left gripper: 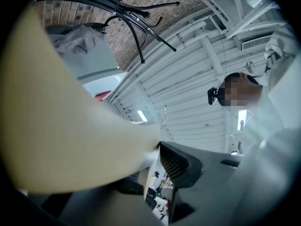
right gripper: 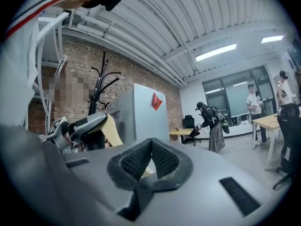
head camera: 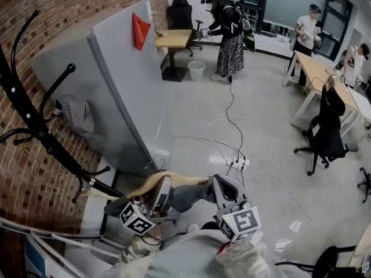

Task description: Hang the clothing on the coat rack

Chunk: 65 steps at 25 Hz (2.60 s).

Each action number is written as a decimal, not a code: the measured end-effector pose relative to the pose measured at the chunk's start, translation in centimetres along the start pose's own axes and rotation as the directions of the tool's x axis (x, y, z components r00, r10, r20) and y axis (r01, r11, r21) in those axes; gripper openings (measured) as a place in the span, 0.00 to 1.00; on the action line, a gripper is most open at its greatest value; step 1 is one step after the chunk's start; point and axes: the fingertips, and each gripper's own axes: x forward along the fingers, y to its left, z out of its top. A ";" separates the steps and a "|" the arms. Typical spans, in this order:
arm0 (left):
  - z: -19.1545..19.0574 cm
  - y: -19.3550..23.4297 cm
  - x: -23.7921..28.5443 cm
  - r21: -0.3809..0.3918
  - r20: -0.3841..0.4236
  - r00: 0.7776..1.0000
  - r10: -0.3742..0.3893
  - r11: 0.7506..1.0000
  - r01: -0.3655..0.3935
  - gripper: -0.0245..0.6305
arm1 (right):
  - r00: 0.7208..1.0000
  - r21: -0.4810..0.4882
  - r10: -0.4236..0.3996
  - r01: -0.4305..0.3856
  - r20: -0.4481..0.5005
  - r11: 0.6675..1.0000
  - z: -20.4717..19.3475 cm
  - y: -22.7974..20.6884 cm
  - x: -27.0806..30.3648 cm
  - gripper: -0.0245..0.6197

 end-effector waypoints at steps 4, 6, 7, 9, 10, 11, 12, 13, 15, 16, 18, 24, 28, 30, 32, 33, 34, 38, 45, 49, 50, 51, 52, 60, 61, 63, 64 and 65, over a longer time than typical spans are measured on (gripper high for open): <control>0.3 0.9 0.1 0.008 0.009 1.000 0.011 1.000 -0.011 0.19 | 1.000 0.007 0.004 -0.004 0.004 1.000 0.2 -0.5 1.2 0.08; 0.5 1.5 0.2 0.010 0.017 1.000 0.023 1.000 -0.023 0.19 | 1.000 0.010 0.017 -0.017 0.004 1.000 0.1 -0.6 1.9 0.08; 0.6 1.9 0.3 0.010 0.021 0.999 0.030 1.000 -0.030 0.19 | 1.000 0.012 0.024 -0.024 0.002 1.000 0.1 -0.7 2.4 0.08; 0.9 2.8 0.5 0.015 0.030 0.999 0.045 0.999 -0.045 0.19 | 0.999 0.016 0.041 -0.041 -0.004 0.999 -0.2 -0.9 3.6 0.08; 1.1 3.2 0.6 0.021 0.036 0.998 0.055 0.998 -0.056 0.19 | 0.999 0.018 0.053 -0.053 -0.008 0.998 -0.4 -1.0 4.2 0.08; 1.3 3.6 0.6 0.027 0.043 0.997 0.067 0.997 -0.068 0.19 | 0.998 0.021 0.069 -0.069 -0.011 0.997 -0.4 -1.1 4.9 0.08; 1.5 3.9 0.7 0.034 0.050 0.996 0.079 0.996 -0.081 0.19 | 0.996 0.024 0.087 -0.086 -0.012 0.996 -0.3 -1.1 5.6 0.08; 1.7 4.2 0.9 0.041 0.057 0.994 0.090 0.995 -0.092 0.19 | 0.995 0.026 0.102 -0.102 -0.010 0.994 -0.1 -1.2 6.3 0.08; 2.3 5.0 1.4 0.059 0.074 0.992 0.106 0.992 -0.111 0.19 | 0.992 0.023 0.125 -0.125 -0.008 0.992 0.8 -1.5 7.9 0.08; 2.6 5.5 1.7 0.068 0.083 0.990 0.114 0.990 -0.120 0.19 | 0.990 0.021 0.139 -0.139 -0.009 0.990 1.0 -1.6 8.8 0.08; 3.1 6.6 2.1 0.081 0.098 0.986 0.136 0.986 -0.144 0.19 | 0.984 0.018 0.178 -0.178 -0.012 0.984 1.0 -1.8 10.5 0.08; 4.2 8.3 3.3 0.161 0.145 0.971 0.189 0.964 -0.211 0.19 | 0.953 0.015 0.301 -0.301 -0.010 0.953 1.3 -2.3 15.1 0.08; 4.3 8.9 3.9 0.206 0.179 0.957 0.228 0.943 -0.263 0.19 | 0.926 0.019 0.378 -0.377 -0.023 0.926 1.1 -2.5 17.4 0.08; 4.4 9.4 4.0 0.223 0.204 0.946 0.252 0.929 -0.296 0.19 | 0.904 0.019 0.426 -0.425 -0.030 0.905 1.0 -2.2 18.5 0.08; 4.7 9.7 3.9 0.240 0.235 0.932 0.277 0.912 -0.331 0.19 | 0.878 0.018 0.477 -0.477 -0.037 0.879 0.9 -1.7 19.5 0.08; 4.8 9.8 3.7 0.247 0.252 0.923 0.291 0.903 -0.352 0.19 | 0.863 0.015 0.504 -0.503 -0.038 0.864 0.9 -1.5 20.0 0.08; 4.9 10.0 3.6 0.253 0.268 0.914 0.305 0.893 -0.372 0.19 | 0.848 0.013 0.528 -0.528 -0.038 0.849 0.8 -1.2 20.5 0.08; 5.1 10.7 3.2 0.268 0.319 0.881 0.349 0.858 -0.437 0.19 | 0.803 0.028 0.595 -0.594 -0.045 0.804 0.7 -0.8 22.0 0.08; 5.4 10.0 2.9 0.314 0.408 0.821 0.398 0.783 -0.536 0.19 | 0.701 0.040 0.712 -0.711 -0.050 0.702 -0.2 0.1 23.3 0.08; 6.0 9.2 1.4 0.326 0.466 0.775 0.427 0.732 -0.599 0.19 | 0.632 0.053 0.773 -0.771 -0.054 0.635 -0.5 2.1 23.5 0.08; 6.2 9.0 1.0 0.326 0.478 0.763 0.435 0.718 -0.614 0.19 | 0.613 0.054 0.788 -0.786 -0.055 0.615 -0.6 2.7 23.4 0.08; 6.4 8.8 0.5 0.327 0.490 0.751 0.442 0.706 -0.629 0.19 | 0.595 0.055 0.802 -0.800 -0.056 0.597 -0.5 3.4 23.3 0.08; 6.6 8.6 0.0 0.328 0.501 0.740 0.449 0.693 -0.643 0.19 | 0.578 0.056 0.814 -0.812 -0.057 0.581 -0.5 4.0 23.3 0.08; 7.9 6.9 -3.8 0.325 0.573 0.656 0.491 0.598 -0.732 0.19 | 0.467 0.067 0.882 -0.880 -0.067 0.471 -1.0 8.9 22.8 0.08; 8.1 6.7 -4.2 0.324 0.579 0.648 0.494 0.591 -0.739 0.19 | 0.456 0.068 0.887 -0.885 -0.071 0.460 -1.1 9.5 22.6 0.08; 8.4 6.3 -5.1 0.320 0.595 0.632 0.497 0.575 -0.753 0.19 | 0.430 0.064 0.899 -0.898 -0.080 0.435 -1.0 10.7 22.2 0.08; 8.7 6.1 -5.4 0.317 0.603 0.624 0.497 0.568 -0.760 0.19 | 0.418 0.060 0.905 -0.904 -0.083 0.423 -0.9 11.3 22.2 0.08; 9.1 6.0 -5.8 0.315 0.611 0.617 0.497 0.562 -0.765 0.19 | 0.408 0.057 0.909 -0.909 -0.086 0.414 -0.8 11.8 22.2 0.08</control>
